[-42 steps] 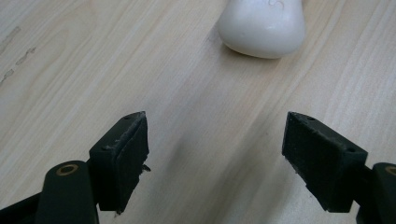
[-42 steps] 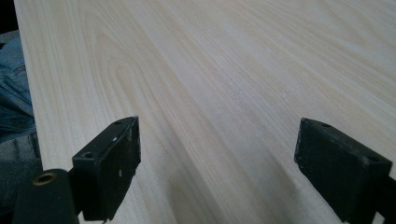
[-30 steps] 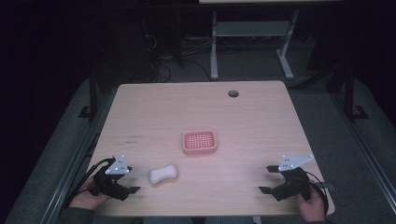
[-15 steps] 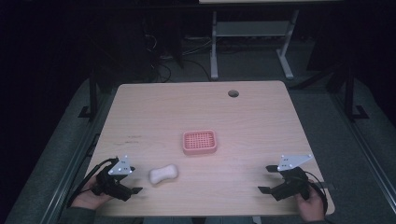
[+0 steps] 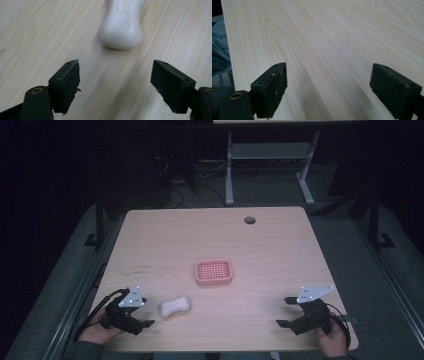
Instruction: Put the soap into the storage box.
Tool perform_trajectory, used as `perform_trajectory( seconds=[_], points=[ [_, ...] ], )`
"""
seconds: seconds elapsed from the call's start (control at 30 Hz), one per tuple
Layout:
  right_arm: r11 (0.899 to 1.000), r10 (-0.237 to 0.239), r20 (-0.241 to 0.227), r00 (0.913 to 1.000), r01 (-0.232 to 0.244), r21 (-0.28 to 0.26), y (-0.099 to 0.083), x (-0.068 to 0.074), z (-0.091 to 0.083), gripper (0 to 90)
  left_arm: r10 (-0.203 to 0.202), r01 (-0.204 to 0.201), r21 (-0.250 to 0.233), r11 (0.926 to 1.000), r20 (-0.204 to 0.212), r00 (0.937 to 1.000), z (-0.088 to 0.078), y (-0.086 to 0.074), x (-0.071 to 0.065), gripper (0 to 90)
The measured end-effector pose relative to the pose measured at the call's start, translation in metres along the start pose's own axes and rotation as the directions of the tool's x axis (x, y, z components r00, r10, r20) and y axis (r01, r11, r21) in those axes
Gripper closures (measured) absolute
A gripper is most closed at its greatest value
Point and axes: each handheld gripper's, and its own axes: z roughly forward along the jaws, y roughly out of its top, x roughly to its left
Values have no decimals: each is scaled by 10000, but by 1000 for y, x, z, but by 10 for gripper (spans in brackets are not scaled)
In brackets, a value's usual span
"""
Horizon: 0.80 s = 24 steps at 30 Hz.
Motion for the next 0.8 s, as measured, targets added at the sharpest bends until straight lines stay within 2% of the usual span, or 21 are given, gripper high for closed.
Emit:
perform_trajectory(
  seconds=[0.37, 0.8],
  points=[
    [10000, 3, 2, 10000, -3, -20, 0, 0, 0, 142, 180, -181, 95, 9998, 39, 9998, 3, 5, -1, 229],
    [10000, -27, -5, 10000, 27, 4, 2, 1, 0, 142, 287, -288, 44, 9996, 295, 9992, 6, 15, -1, 229]
  ],
)
